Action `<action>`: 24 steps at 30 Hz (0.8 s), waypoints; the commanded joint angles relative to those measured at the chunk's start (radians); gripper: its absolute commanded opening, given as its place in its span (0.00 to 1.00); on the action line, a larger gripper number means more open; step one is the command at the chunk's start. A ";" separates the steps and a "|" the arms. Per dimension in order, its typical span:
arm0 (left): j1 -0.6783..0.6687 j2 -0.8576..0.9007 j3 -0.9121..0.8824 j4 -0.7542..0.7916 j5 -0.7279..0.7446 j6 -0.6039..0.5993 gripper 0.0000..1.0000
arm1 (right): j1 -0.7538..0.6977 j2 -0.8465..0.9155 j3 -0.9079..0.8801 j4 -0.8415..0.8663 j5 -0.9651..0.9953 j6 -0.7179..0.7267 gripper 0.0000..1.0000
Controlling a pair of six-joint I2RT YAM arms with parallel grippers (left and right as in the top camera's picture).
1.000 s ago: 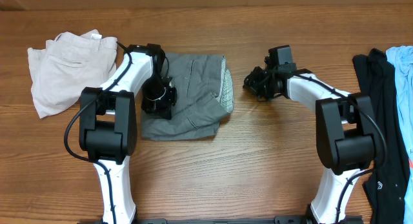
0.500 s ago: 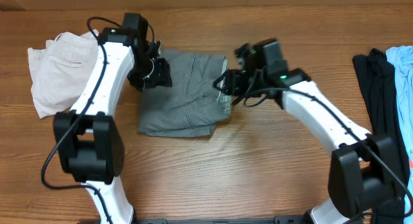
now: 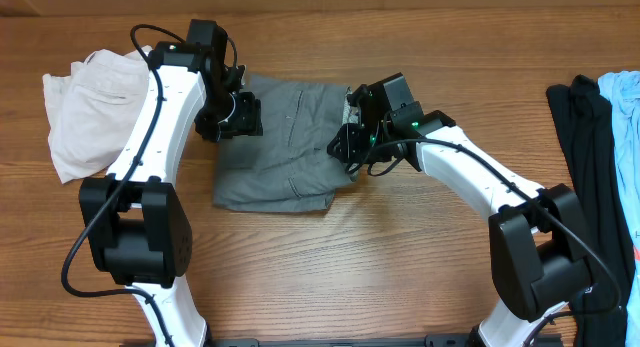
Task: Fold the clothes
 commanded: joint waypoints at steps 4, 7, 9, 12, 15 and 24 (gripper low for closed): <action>-0.001 -0.005 0.006 -0.003 -0.015 0.011 0.65 | 0.005 0.000 0.001 -0.047 -0.135 -0.040 0.27; -0.001 -0.005 0.006 -0.003 -0.015 0.011 0.65 | 0.005 0.000 0.001 -0.058 -0.125 -0.052 0.28; -0.001 -0.005 0.006 -0.003 -0.014 0.011 0.65 | 0.005 0.000 0.001 -0.060 -0.113 -0.059 0.46; -0.001 -0.005 0.006 -0.004 -0.015 0.011 0.65 | 0.012 0.000 0.001 -0.065 -0.024 -0.058 0.34; -0.001 -0.005 0.006 -0.007 -0.014 0.011 0.64 | 0.013 0.000 0.000 -0.066 -0.015 -0.058 0.33; -0.001 -0.005 0.006 -0.019 -0.018 0.012 0.64 | 0.023 -0.011 -0.051 -0.072 -0.005 -0.058 0.04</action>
